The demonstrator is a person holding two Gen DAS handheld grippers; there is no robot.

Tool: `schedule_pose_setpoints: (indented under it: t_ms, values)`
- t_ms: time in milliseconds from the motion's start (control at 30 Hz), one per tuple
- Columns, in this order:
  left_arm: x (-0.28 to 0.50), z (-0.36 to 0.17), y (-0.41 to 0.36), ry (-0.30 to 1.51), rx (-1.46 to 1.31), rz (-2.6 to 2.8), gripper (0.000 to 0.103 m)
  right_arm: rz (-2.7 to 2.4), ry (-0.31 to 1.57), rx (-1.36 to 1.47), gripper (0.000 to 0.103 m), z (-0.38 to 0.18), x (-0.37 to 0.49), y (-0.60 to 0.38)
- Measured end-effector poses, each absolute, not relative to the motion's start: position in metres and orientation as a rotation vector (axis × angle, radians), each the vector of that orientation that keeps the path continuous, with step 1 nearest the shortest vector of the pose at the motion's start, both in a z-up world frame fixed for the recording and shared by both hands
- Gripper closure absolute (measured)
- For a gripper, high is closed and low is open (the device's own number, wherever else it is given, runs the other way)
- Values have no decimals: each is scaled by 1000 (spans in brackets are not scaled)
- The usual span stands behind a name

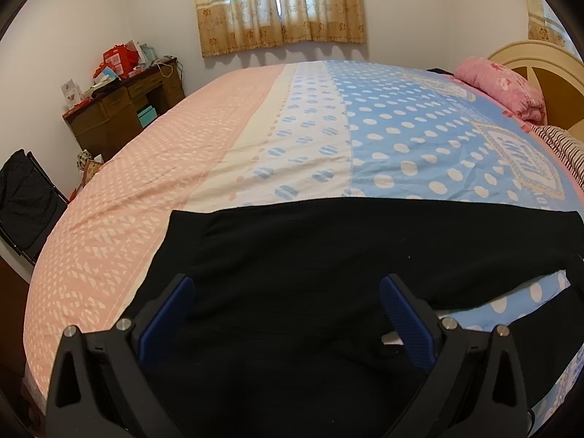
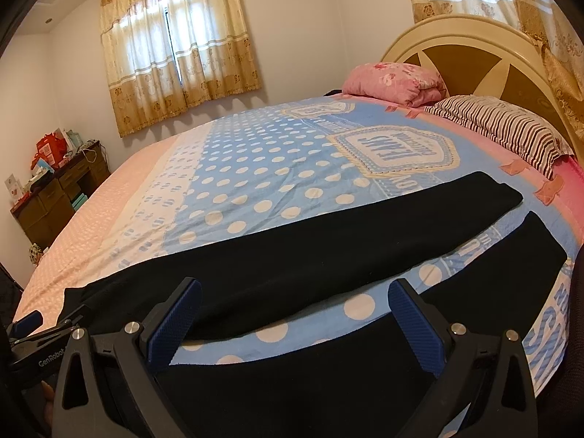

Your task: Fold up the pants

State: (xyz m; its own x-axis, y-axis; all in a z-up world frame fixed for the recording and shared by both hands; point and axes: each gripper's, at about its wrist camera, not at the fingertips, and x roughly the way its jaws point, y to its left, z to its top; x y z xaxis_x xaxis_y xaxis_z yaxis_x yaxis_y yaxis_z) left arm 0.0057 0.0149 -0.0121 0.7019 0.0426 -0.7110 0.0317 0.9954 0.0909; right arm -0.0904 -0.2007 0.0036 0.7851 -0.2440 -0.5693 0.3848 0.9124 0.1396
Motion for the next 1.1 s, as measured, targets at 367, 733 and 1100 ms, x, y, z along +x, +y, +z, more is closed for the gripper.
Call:
schedule_pose_setpoints:
  t_ms: [367, 733, 1100]
  values:
    - [9, -14, 18, 809, 90, 11, 0, -327, 593, 247, 1, -2, -86, -199]
    - [15, -17, 23, 826, 79, 15, 0, -317, 615, 239, 1, -8, -81, -197]
    - [17, -20, 23, 833, 79, 12, 0, -311, 623, 232, 1, -9, -79, -197]
